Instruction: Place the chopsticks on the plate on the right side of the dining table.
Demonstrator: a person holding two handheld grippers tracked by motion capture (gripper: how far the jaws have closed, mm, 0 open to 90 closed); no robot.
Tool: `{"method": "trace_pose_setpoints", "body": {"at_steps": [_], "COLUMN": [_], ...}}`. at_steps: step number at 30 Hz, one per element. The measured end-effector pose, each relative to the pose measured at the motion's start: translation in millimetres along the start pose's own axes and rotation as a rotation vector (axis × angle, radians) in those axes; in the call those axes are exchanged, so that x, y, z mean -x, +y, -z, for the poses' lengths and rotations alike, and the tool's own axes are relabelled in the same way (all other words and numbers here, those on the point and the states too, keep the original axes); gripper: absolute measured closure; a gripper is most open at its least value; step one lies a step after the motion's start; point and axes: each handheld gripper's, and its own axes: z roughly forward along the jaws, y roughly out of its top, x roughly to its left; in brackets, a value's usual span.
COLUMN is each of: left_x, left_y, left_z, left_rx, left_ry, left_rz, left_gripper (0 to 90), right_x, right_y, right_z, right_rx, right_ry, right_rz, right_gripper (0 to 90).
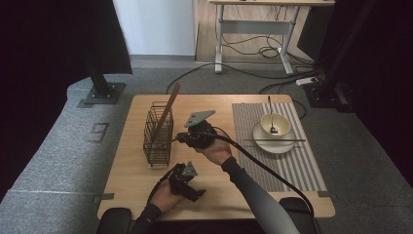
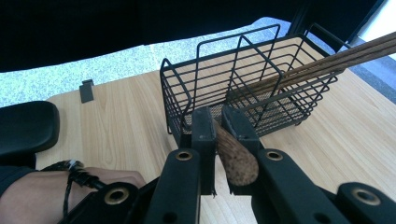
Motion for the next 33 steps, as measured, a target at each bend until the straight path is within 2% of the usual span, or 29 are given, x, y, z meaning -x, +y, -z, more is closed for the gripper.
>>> {"method": "trace_pose_setpoints", "body": {"at_steps": [11, 20, 33], "left_x": [0.1, -0.1, -0.3], "left_y": [0.0, 0.1, 0.0], "left_z": [-0.1, -0.2, -0.3], "left_rx": [0.001, 0.002, 0.004], "left_ry": [0.001, 0.0, 0.002], "left_rz": [0.002, 0.001, 0.002], "left_gripper": [0.0, 0.0, 0.0], "right_x": [2.6, 7.2, 13.4], "right_y": [-0.4, 0.2, -3.5], "right_z": [22.4, 48.4, 79.5], "right_rx": [0.018, 0.055, 0.095], "right_ry": [0.002, 0.006, 0.0], "right_rz": [-0.006, -0.031, -0.038], "right_gripper": [82.9, 82.9, 83.0]}}
